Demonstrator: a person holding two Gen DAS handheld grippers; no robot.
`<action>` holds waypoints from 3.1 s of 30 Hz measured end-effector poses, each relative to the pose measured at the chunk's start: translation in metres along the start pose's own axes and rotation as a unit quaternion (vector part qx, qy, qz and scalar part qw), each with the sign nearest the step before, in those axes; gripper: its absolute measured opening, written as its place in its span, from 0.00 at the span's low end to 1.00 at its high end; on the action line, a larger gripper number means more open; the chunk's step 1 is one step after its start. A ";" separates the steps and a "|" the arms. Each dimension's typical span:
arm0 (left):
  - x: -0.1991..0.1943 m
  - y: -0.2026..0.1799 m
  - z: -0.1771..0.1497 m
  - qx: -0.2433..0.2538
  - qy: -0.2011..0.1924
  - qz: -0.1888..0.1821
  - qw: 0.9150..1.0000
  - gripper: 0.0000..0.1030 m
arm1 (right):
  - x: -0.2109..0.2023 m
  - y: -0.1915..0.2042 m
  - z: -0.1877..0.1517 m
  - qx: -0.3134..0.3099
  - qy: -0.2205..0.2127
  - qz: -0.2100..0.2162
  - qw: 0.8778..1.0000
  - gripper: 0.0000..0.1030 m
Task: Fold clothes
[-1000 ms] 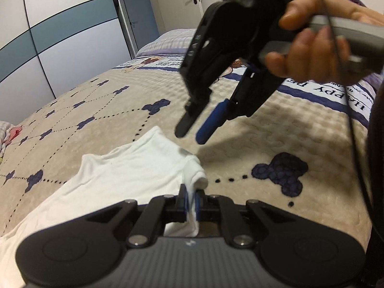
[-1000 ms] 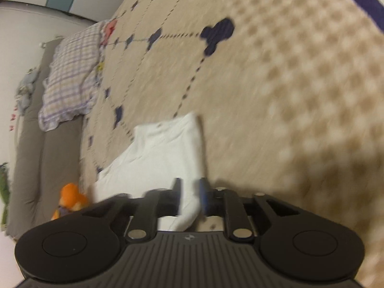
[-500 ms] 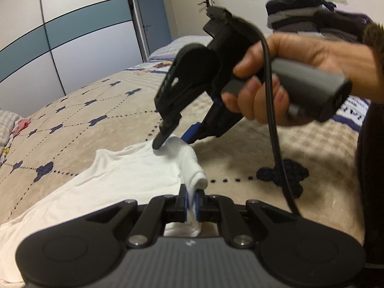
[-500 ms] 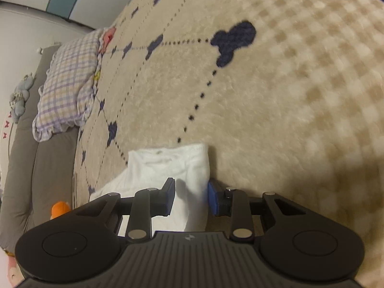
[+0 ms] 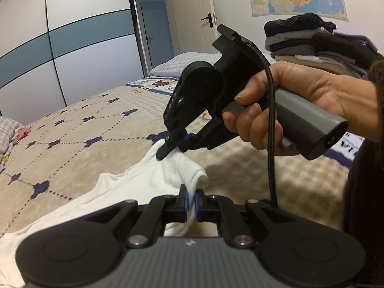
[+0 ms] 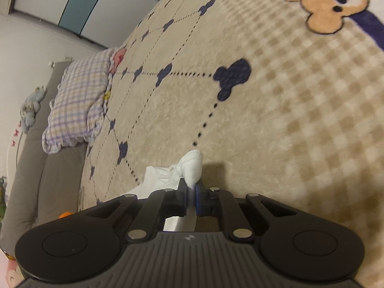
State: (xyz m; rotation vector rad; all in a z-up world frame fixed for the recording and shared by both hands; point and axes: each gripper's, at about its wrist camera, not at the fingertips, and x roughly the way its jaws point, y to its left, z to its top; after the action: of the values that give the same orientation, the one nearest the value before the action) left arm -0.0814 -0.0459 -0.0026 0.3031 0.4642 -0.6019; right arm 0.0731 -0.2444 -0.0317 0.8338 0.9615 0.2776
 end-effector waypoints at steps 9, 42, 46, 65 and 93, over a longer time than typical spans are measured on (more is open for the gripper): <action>0.005 -0.006 0.008 -0.042 -0.015 -0.028 0.999 0.05 | -0.034 -0.015 0.007 0.024 -0.020 -0.001 0.999 0.07; -0.067 0.125 -0.060 -0.230 -0.016 0.102 0.968 0.05 | 0.051 0.106 -0.054 -0.020 -0.023 0.038 0.999 0.07; -0.076 0.138 -0.070 -0.241 -0.018 0.122 0.963 0.05 | 0.072 0.118 -0.064 -0.038 -0.011 0.038 0.998 0.07; -0.103 0.197 -0.113 -0.425 -0.015 0.131 0.896 0.05 | 0.148 0.180 -0.087 -0.121 0.024 0.070 0.990 0.08; -0.078 0.249 -0.095 -0.416 0.068 0.163 0.892 0.55 | 0.092 0.148 -0.059 -0.083 -0.003 -0.030 0.996 0.33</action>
State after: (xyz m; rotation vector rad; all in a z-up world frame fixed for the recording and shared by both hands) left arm -0.0189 0.2240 -0.0104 -0.3984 0.7457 -0.0167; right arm 0.0979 -0.0653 0.0031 0.6531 0.9417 0.2989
